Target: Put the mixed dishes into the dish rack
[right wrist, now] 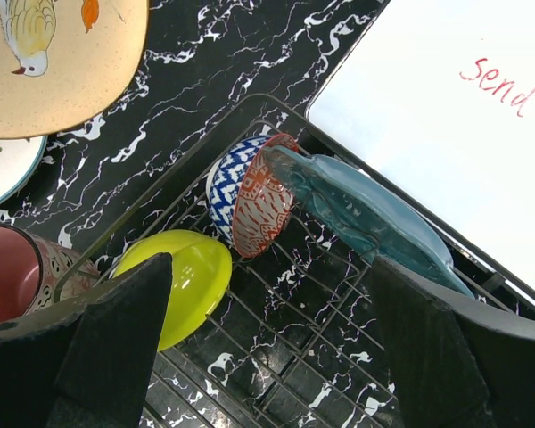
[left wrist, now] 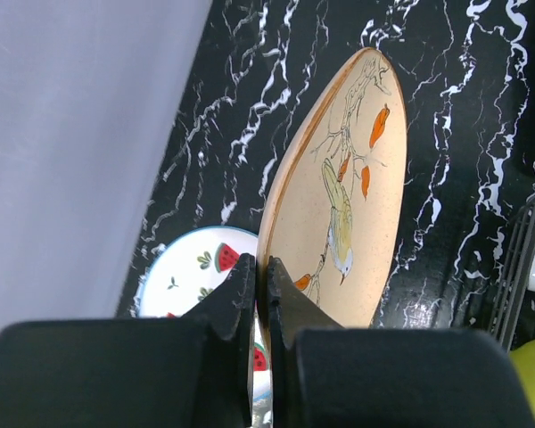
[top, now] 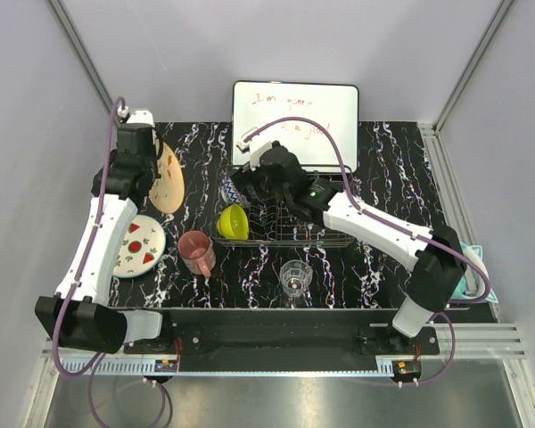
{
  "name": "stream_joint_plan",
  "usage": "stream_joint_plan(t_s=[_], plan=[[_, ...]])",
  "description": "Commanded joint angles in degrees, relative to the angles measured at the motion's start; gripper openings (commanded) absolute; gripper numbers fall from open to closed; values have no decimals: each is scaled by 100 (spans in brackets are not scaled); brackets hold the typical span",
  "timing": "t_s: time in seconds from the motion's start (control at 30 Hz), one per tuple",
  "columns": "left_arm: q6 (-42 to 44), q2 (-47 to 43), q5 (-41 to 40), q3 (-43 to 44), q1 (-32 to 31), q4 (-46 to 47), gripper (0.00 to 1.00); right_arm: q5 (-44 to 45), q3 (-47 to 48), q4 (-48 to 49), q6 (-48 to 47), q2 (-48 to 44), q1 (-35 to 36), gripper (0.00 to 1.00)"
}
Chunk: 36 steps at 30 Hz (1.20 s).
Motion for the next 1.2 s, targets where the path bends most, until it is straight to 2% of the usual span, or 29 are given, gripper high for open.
stream_joint_plan(t_s=[0.0, 0.37, 0.6, 0.73, 0.83, 0.97, 1.1, 1.17], plan=[[727, -494, -677, 550, -381, 753, 0, 363, 0, 335, -35, -556, -44, 98], [2362, -1162, -1671, 647, -1972, 964, 0, 1286, -404, 801, -193, -1795, -167, 98], [3409, -1338, -2321, 612, -3518, 1069, 0, 1524, -667, 819, -229, -2244, -211, 97], [3796, -1285, -2453, 665, -3835, 1139, 0, 1568, -834, 819, -176, -2437, -220, 97], [4243, -1294, -2629, 481, -4354, 1245, 0, 1655, -966, 827, -193, -2551, -220, 97], [4570, -1312, -2822, 147, -5196, 1429, 0, 1849, -1142, 819, -246, -2745, -273, 97], [4614, -1206, -2910, -30, -5716, 1500, 0, 2209, -1309, 828, -316, -3069, -325, 97], [4684, -1206, -2893, -170, -5953, 1535, 0, 2665, -1388, 854, -360, -3193, -361, 96]])
